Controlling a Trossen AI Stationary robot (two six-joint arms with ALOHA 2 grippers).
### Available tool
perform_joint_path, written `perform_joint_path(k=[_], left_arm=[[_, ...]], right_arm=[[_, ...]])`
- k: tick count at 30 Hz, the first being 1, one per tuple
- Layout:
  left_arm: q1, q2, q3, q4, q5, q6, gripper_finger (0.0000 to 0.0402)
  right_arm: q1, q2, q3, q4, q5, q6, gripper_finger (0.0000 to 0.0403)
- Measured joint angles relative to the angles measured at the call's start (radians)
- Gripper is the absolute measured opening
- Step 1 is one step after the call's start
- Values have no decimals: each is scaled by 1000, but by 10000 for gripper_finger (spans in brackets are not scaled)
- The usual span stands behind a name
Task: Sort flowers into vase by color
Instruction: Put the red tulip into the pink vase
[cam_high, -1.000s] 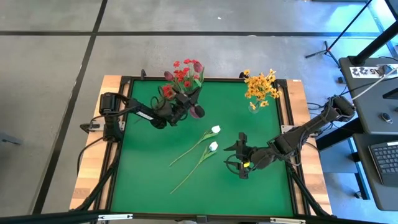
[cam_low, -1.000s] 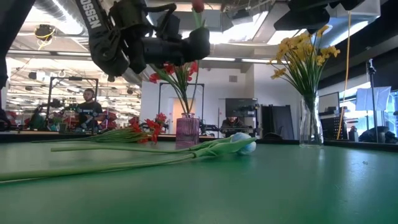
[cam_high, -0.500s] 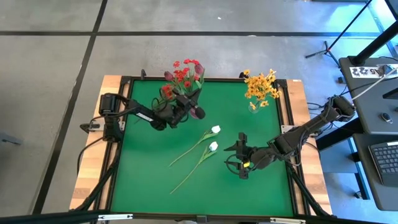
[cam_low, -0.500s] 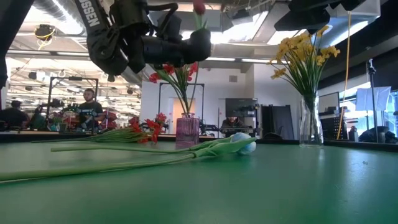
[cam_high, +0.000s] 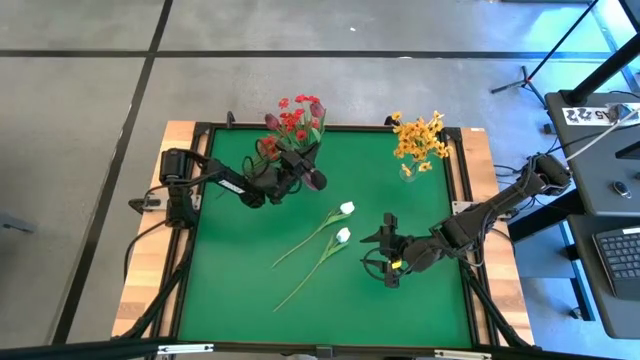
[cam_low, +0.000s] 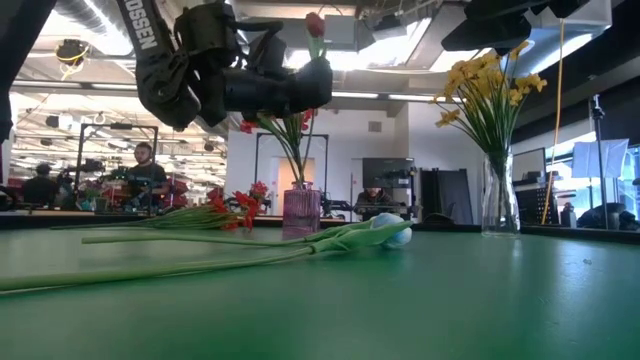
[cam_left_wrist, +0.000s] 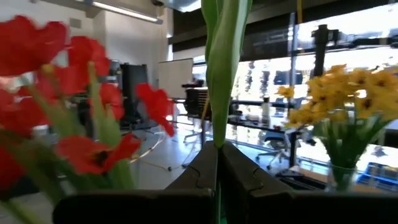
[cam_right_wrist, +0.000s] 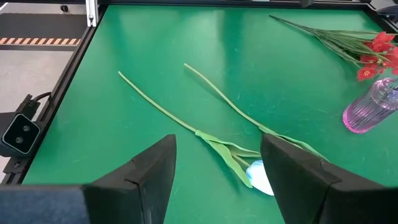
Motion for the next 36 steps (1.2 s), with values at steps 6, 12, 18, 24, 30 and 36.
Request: perform_joint_path(k=[6,12,18,24,30,36], left_arm=[[-11,0,0,-41,16,-26,0],[-39,0,0,-50,6,-38,0],[-98,0,0,-50,-132,114,0],[-134,0,0,-80,-239,152,0],[-115,0,0,-252,-238,-61,0],[-106,0,0,-294,-222,-184,0]], right_arm=[[0,0,0,0,0,0,232],[0,0,0,0,0,0,232],[0,0,0,-15,0,1,232],[0,-1,0,-15,0,1,232],[0,-1,0,-14,0,1,232],[0,-1,0,-15,0,1,232]])
